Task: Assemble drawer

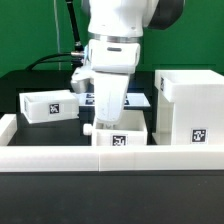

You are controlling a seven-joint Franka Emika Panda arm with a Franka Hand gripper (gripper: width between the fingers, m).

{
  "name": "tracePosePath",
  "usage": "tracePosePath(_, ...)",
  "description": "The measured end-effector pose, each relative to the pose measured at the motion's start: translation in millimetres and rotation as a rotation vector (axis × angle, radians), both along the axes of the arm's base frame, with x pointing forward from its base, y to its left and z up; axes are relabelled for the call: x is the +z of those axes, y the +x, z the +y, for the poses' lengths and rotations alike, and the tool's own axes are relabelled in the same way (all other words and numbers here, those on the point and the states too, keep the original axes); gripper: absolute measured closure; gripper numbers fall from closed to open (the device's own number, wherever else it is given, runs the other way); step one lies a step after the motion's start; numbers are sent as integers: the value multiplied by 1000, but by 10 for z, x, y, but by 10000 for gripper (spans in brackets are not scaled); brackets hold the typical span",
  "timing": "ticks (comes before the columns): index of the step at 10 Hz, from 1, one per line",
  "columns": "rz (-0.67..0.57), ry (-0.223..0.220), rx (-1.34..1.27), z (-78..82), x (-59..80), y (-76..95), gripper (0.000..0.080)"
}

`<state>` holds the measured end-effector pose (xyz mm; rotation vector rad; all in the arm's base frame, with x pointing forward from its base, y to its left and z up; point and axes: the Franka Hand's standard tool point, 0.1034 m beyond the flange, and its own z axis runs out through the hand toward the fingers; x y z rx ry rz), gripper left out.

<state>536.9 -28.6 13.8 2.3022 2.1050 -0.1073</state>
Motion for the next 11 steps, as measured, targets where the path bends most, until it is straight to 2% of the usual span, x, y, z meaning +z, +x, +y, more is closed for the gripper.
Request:
tracePosePath(2, -6, 5, -4, 59, 7, 27, 757)
tracePosePath(6, -22, 4, -27, 42, -5, 25, 757)
tracePosePath(9, 3, -14, 66, 100, -24, 32, 757)
tracePosePath(11, 16, -21, 76, 84, -31, 19, 757)
